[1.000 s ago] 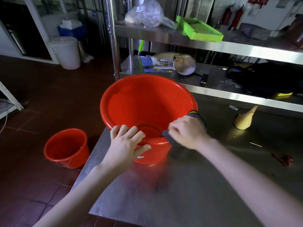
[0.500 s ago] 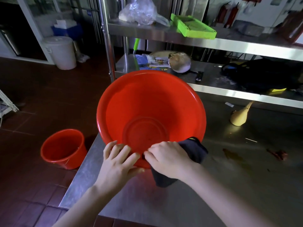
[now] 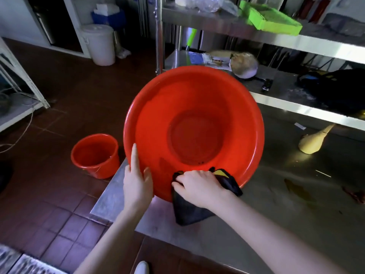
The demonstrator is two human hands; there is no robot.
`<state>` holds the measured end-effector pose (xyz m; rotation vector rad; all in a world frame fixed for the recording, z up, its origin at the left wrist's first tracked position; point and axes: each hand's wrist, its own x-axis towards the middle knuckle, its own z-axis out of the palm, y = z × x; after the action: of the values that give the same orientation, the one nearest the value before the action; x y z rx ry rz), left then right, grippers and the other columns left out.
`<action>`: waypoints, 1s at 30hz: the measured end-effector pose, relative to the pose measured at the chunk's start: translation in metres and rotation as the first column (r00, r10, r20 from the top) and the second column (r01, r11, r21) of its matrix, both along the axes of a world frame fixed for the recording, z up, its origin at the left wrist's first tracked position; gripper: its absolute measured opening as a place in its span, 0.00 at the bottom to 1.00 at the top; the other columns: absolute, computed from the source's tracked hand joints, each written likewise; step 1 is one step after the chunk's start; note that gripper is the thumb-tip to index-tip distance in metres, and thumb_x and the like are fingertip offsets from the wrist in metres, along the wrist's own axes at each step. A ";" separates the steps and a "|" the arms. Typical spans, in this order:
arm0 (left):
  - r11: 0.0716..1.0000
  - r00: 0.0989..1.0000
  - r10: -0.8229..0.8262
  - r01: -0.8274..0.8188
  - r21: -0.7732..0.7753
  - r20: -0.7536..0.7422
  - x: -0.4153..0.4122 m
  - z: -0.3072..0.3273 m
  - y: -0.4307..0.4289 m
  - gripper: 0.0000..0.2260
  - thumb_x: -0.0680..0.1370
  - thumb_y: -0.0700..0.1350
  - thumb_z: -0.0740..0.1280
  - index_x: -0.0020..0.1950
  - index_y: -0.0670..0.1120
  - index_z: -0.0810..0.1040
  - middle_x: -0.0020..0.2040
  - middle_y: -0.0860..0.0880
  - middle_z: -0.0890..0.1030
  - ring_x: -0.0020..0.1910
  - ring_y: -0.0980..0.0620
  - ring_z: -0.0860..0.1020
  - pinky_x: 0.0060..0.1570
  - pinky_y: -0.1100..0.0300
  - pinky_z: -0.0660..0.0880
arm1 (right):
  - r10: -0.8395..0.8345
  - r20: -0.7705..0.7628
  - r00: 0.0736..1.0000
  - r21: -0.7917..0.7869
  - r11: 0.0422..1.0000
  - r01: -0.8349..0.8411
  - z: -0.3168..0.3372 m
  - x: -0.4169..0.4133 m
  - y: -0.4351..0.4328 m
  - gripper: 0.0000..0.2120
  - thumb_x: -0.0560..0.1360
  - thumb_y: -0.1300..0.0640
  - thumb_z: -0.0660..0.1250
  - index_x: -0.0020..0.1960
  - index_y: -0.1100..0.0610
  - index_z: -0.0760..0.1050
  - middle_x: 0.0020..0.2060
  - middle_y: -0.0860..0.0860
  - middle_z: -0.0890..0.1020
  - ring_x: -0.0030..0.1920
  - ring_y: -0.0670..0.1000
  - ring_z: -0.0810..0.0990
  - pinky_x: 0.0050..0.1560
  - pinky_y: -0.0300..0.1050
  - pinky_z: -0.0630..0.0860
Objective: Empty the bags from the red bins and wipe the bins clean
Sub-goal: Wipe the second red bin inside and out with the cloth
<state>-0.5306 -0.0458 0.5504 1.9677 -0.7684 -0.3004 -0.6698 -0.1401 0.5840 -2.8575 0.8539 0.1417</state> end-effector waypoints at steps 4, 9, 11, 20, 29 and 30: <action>0.999 0.995 -0.007 0.010 0.037 -0.095 -0.002 -0.027 -0.008 0.37 0.78 0.39 0.59 0.72 0.75 0.46 0.63 0.43 0.76 0.45 0.36 0.80 0.45 0.38 0.79 | -0.078 -0.109 0.991 0.043 0.996 0.083 -0.039 -0.015 -0.006 0.24 0.81 0.40 0.51 0.66 0.53 0.72 0.64 0.51 0.77 0.64 0.56 0.74 0.58 0.52 0.72; 1.000 0.977 0.016 -0.013 0.017 -0.210 -0.002 -0.077 -0.026 0.36 0.80 0.43 0.61 0.68 0.78 0.45 0.50 0.43 0.81 0.34 0.44 0.81 0.38 0.43 0.81 | -0.106 -0.178 0.978 -0.019 0.994 0.104 -0.076 -0.018 -0.021 0.30 0.80 0.37 0.50 0.73 0.57 0.66 0.71 0.53 0.71 0.70 0.55 0.69 0.67 0.52 0.67; 0.999 0.966 0.040 -0.039 0.011 -0.254 -0.003 -0.100 -0.033 0.34 0.80 0.44 0.61 0.70 0.76 0.46 0.51 0.42 0.81 0.35 0.44 0.81 0.39 0.45 0.81 | -0.113 -0.234 0.966 -0.042 0.993 0.106 -0.091 -0.017 -0.027 0.34 0.80 0.36 0.49 0.75 0.58 0.61 0.75 0.55 0.65 0.74 0.56 0.64 0.71 0.54 0.61; 0.996 0.989 0.026 -0.038 -0.086 -0.145 -0.004 -0.184 -0.060 0.33 0.77 0.42 0.66 0.72 0.67 0.53 0.52 0.50 0.78 0.39 0.57 0.75 0.42 0.61 0.69 | -0.229 -0.257 0.939 -0.142 0.970 0.197 -0.170 -0.007 -0.052 0.31 0.82 0.42 0.48 0.79 0.56 0.47 0.78 0.53 0.52 0.78 0.53 0.51 0.76 0.55 0.49; 0.993 0.991 -0.106 0.102 0.058 0.082 0.033 -0.190 -0.062 0.33 0.71 0.60 0.64 0.73 0.61 0.55 0.56 0.41 0.78 0.52 0.40 0.76 0.51 0.49 0.74 | -0.410 -0.170 0.896 -0.235 0.900 0.367 -0.197 0.042 -0.154 0.28 0.83 0.45 0.47 0.79 0.56 0.49 0.78 0.53 0.56 0.77 0.51 0.55 0.74 0.53 0.52; 0.991 0.990 -0.112 0.105 0.077 0.091 0.036 -0.190 -0.065 0.32 0.71 0.61 0.63 0.73 0.61 0.55 0.54 0.41 0.78 0.49 0.40 0.77 0.49 0.50 0.74 | -0.460 -0.170 0.871 -0.205 0.881 0.425 -0.199 0.050 -0.171 0.28 0.83 0.44 0.46 0.79 0.56 0.49 0.78 0.52 0.55 0.77 0.51 0.53 0.75 0.54 0.50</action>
<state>-0.4948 -0.1105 0.3600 2.0235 -0.9402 -0.3045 -0.6197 -0.3107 0.3853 -2.7255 1.6126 0.3415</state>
